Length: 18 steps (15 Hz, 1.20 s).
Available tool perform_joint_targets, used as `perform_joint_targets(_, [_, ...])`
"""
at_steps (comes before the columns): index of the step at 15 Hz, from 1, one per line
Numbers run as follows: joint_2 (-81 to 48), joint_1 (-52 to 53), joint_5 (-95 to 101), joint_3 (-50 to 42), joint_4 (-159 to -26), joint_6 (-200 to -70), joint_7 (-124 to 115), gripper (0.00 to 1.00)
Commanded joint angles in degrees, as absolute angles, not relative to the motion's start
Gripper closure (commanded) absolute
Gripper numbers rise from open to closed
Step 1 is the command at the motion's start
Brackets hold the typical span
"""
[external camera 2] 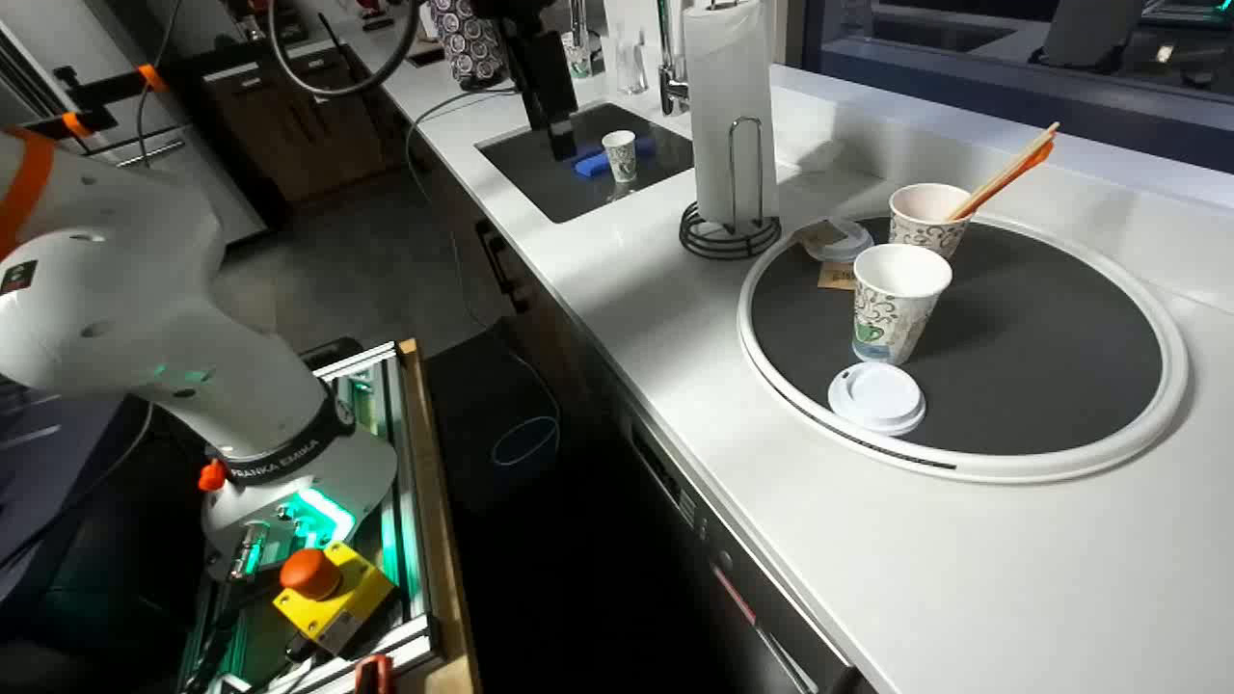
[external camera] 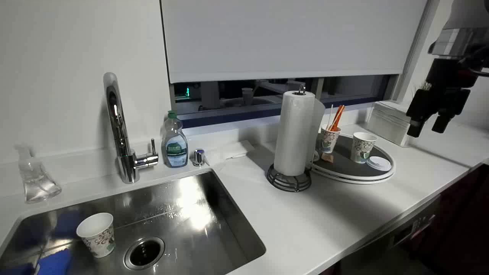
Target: Tear one paper towel from the roll and use it to wipe the countertop.
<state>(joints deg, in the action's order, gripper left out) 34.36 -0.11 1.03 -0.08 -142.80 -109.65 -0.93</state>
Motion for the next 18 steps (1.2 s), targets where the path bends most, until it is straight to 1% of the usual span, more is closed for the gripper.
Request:
perform_joint_targets(1, [34.3,-0.2,1.0,0.0,-142.7,-109.5,-0.9,0.00])
perform_joint_targets(16, [34.3,-0.2,1.0,0.0,-142.7,-109.5,-0.9,0.00])
perform_joint_targets(18, [33.8,-1.6,0.9,-1.8,-143.4,-112.5,-0.6,0.00])
